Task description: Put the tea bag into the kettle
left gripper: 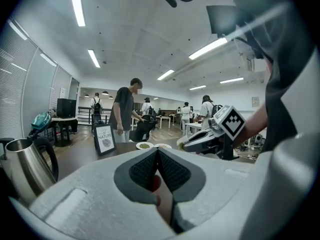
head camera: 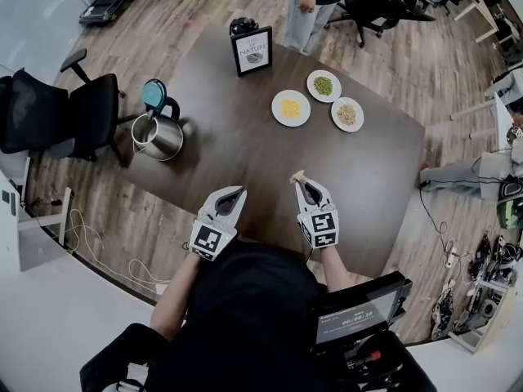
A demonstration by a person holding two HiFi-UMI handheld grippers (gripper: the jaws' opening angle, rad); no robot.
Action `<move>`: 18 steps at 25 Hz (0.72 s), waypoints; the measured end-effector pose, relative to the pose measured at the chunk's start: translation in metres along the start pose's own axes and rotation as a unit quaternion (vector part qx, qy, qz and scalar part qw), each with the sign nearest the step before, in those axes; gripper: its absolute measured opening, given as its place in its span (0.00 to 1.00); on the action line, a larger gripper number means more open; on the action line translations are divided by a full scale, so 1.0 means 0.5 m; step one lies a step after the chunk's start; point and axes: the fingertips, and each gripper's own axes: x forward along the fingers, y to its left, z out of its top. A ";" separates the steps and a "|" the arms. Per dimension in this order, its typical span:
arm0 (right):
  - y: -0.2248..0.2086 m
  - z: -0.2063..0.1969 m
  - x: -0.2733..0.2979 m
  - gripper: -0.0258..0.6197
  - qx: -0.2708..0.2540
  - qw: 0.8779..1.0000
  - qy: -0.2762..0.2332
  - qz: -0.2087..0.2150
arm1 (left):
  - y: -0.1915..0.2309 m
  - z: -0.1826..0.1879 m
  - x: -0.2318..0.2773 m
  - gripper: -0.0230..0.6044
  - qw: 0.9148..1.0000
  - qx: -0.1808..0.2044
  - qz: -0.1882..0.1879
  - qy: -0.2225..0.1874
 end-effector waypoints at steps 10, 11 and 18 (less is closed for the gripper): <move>0.022 0.060 -0.055 0.10 0.028 0.997 -0.044 -0.063 | 0.002 0.017 0.036 0.04 0.996 0.024 -0.081 0.001; 0.024 0.065 -0.060 0.10 0.031 0.996 -0.048 -0.073 | 0.003 0.019 0.040 0.04 0.996 0.025 -0.090 0.000; 0.042 0.092 -0.088 0.10 0.051 0.988 -0.068 -0.128 | -0.002 0.039 0.054 0.04 0.988 0.046 -0.149 0.003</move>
